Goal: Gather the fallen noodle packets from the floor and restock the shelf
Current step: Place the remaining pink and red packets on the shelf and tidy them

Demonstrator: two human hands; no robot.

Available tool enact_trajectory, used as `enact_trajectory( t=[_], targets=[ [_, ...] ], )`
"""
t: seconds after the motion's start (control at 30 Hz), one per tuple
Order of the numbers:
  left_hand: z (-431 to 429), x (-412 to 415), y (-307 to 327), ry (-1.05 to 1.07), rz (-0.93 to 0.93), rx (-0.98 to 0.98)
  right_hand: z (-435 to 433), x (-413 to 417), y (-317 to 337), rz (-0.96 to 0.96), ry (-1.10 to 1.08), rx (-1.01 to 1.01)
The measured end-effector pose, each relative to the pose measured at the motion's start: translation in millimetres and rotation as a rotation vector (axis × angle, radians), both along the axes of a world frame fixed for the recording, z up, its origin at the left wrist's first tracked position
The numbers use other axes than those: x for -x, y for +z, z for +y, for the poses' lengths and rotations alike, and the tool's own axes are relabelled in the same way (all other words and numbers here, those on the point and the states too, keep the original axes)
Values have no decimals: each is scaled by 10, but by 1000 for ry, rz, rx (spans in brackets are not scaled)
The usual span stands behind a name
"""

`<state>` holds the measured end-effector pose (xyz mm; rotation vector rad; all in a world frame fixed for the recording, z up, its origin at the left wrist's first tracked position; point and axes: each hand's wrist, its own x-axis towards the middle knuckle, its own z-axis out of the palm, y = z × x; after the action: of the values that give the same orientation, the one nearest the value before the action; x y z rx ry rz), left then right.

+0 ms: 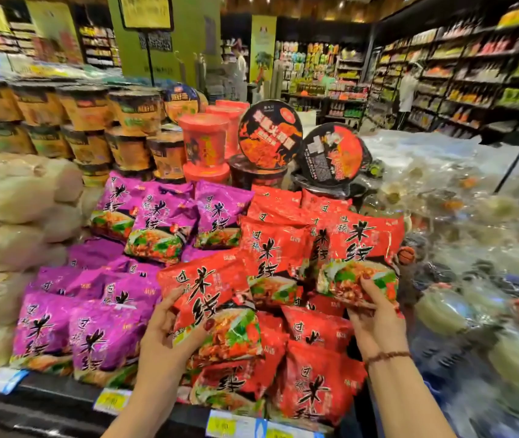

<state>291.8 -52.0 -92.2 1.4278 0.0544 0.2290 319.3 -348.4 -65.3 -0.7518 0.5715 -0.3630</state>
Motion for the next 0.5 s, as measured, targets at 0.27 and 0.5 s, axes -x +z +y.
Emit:
enact_trajectory(
  t=[0.27,0.5],
  targets=[
    [-105,109,80,13,-15,7,41,-319,-251,259,17,431],
    [-159,184,81,23,2,11,-227,-188,-265,234,7,1674]
  ],
)
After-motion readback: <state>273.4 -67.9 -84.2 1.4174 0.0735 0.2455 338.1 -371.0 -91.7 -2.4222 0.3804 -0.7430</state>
